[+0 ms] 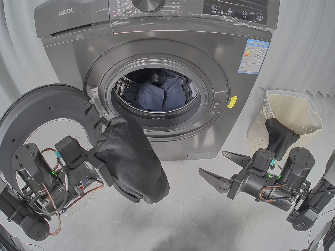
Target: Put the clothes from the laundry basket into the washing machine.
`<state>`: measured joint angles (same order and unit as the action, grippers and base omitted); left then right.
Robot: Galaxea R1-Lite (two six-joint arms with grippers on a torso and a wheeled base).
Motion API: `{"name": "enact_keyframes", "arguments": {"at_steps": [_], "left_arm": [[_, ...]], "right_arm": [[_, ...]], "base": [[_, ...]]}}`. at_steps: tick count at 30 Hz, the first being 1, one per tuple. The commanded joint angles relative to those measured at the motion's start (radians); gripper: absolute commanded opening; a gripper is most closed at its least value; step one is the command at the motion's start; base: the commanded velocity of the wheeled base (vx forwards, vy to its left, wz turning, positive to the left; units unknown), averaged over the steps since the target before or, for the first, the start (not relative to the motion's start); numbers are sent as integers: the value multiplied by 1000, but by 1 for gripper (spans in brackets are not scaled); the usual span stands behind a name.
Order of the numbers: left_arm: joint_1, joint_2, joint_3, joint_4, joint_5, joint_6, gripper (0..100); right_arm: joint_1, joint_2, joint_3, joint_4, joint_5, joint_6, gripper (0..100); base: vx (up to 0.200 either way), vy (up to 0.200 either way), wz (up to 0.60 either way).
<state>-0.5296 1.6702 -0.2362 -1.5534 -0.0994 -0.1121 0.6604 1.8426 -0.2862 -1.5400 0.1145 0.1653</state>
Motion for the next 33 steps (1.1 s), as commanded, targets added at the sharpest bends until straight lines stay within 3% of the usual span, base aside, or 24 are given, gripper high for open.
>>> {"name": "enact_keyframes", "arguments": {"at_steps": [1,18,24,33], "left_arm": [[-3,3,-2,-2,1,-1,0],[5,23,-8,-1,-2,-1,0],[6,59,-11,-2,0,25,0],[6,71,-12,-2,1,26,0]], "right_arm": [[-1,3,1,0,1,0,100],[4,24,-1,-2,1,2,100],[5,26,1,-2,1,2,100],[11,26,2,-2,1,0,100]], "base": [[0,-200,0],[0,-24,0],[200,0,0],[200,0,0]]}}
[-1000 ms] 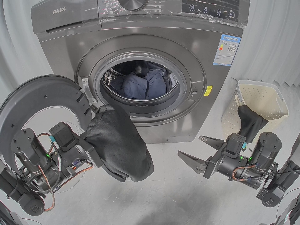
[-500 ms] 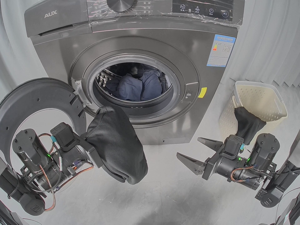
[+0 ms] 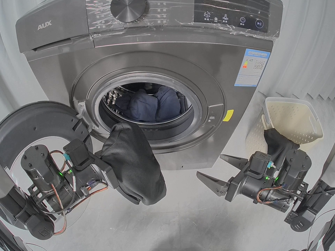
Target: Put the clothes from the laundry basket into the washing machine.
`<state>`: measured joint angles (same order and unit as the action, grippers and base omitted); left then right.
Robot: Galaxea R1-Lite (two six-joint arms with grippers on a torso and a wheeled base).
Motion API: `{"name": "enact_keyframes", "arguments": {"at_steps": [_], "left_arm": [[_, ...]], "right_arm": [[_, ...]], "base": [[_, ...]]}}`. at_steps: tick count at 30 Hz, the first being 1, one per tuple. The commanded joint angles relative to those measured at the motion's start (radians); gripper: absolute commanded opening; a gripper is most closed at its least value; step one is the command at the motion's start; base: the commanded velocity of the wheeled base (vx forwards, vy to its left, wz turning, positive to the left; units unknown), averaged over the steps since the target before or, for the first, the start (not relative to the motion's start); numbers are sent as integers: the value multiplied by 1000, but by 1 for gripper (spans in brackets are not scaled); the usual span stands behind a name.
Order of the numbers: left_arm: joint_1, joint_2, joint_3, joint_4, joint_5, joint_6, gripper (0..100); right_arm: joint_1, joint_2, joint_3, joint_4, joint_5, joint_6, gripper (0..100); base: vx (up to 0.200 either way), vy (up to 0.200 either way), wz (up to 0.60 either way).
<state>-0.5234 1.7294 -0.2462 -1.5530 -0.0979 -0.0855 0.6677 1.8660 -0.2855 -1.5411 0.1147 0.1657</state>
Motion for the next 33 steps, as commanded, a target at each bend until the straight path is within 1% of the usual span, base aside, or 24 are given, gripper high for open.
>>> {"name": "enact_keyframes", "arguments": {"at_steps": [1,6,13,16,19,21,22,23,24,25,27,29,33], "left_arm": [[0,12,-2,-2,0,-2,0],[-1,10,-2,-2,0,-2,0],[-3,16,2,-2,0,0,0],[-17,10,19,-2,-2,0,0],[-83,6,36,-2,-2,0,0],[-139,18,33,-2,6,1,0],[-161,27,24,-2,9,-8,0],[-164,49,5,-1,10,-20,0],[-165,53,2,-1,10,-20,0],[-161,114,-50,-1,12,-19,0],[-147,164,-99,-1,14,-17,0],[-113,216,-140,-1,10,-20,0],[-70,292,-202,-1,14,-22,0]], "right_arm": [[9,1,2,-1,0,0,100],[24,1,3,-1,0,0,100],[47,-1,6,1,0,0,100],[61,-2,14,1,0,0,100],[81,-10,26,-1,0,-2,100],[102,-19,29,-1,-1,0,100],[115,-25,31,-1,-1,0,100],[121,-31,34,-1,-1,0,100],[122,-31,34,-1,-1,0,100],[124,-33,35,1,-1,1,100],[127,-36,39,-1,-1,0,100],[142,-44,39,1,-3,0,100],[167,-45,40,-1,-7,1,100]], "base": [[200,0,0],[200,0,0],[0,0,0],[0,0,0],[0,0,0],[0,0,0],[0,0,0],[0,0,0],[0,0,0],[0,0,0],[0,0,0],[0,0,0],[0,0,0]]}}
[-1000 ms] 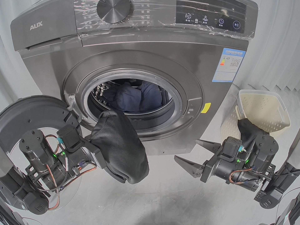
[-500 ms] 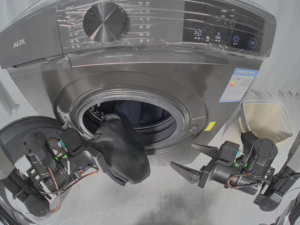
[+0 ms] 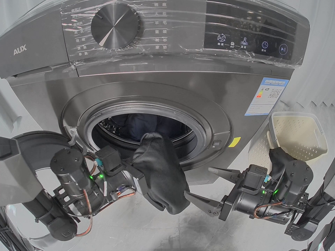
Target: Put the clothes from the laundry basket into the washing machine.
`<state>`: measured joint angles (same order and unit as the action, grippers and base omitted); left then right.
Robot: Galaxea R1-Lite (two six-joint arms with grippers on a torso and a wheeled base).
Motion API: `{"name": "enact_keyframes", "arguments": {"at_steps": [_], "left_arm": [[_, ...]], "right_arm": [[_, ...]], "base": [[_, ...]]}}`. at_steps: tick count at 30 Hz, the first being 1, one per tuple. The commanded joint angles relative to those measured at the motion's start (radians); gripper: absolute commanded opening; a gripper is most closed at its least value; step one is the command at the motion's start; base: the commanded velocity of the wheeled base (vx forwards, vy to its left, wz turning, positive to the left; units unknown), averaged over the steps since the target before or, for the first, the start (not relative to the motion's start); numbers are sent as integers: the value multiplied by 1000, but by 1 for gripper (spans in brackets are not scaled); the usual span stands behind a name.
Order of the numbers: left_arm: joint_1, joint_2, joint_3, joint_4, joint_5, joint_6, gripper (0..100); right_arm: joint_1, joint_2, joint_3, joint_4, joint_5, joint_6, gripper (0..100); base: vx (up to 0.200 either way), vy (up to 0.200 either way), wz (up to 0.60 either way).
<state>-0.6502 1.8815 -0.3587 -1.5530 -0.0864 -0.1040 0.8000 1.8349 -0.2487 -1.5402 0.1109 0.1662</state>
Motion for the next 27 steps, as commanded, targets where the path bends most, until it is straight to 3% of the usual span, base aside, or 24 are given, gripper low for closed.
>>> {"name": "enact_keyframes", "arguments": {"at_steps": [1,8,18,27], "left_arm": [[61,145,-95,-1,2,-3,0],[112,245,-221,-1,7,-2,0],[138,410,-510,2,111,-2,0],[159,531,-703,42,108,1,0]], "right_arm": [[34,-14,3,-1,-3,3,100],[42,-6,3,-1,-3,3,100],[54,1,2,-1,-5,4,100],[57,4,2,-3,-5,4,100]], "base": [[0,0,0],[0,0,0],[0,0,0],[0,0,0]]}}
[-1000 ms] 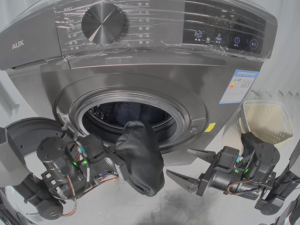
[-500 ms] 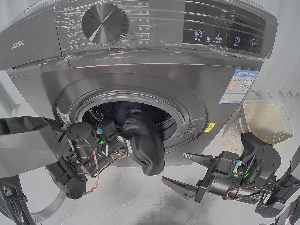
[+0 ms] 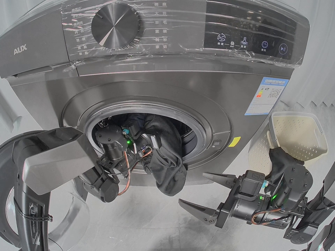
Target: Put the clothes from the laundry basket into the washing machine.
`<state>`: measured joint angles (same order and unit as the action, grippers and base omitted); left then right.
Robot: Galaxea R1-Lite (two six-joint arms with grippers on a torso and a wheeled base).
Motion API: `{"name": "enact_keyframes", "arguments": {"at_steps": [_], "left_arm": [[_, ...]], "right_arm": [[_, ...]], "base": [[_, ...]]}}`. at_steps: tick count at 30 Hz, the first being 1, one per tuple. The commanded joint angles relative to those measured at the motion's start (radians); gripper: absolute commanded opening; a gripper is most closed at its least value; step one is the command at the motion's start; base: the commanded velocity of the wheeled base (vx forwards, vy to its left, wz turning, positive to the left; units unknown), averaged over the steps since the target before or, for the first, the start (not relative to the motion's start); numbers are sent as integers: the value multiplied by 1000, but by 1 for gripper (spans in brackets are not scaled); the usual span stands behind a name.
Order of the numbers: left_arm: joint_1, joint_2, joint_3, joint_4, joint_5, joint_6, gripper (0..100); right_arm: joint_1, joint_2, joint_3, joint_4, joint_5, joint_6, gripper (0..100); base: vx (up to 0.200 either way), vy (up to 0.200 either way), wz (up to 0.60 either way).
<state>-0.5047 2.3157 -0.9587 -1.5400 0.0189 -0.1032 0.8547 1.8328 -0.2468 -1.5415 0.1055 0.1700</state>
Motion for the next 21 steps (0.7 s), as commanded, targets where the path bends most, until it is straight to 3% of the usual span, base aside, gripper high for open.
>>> {"name": "enact_keyframes", "arguments": {"at_steps": [1,4,8,11,19,20,21], "left_arm": [[20,102,-138,49,6,-1,0],[40,117,-258,123,15,-4,0],[77,142,-436,253,75,-7,0],[87,169,-546,293,88,-15,0],[78,175,-600,339,105,-49,0],[78,168,-571,351,116,-50,100],[78,160,-542,367,127,-50,100]], "right_arm": [[3,6,-2,-2,0,0,100],[9,8,-2,-2,0,0,100],[10,13,-5,-2,-17,3,100],[15,14,-5,-2,-18,3,100],[17,14,-5,-2,-21,3,100],[17,17,-3,-2,-21,3,100],[17,22,0,-2,-21,3,100]], "base": [[0,0,0],[0,0,0],[0,0,0],[0,0,0],[0,0,0],[0,0,0],[0,0,0]]}}
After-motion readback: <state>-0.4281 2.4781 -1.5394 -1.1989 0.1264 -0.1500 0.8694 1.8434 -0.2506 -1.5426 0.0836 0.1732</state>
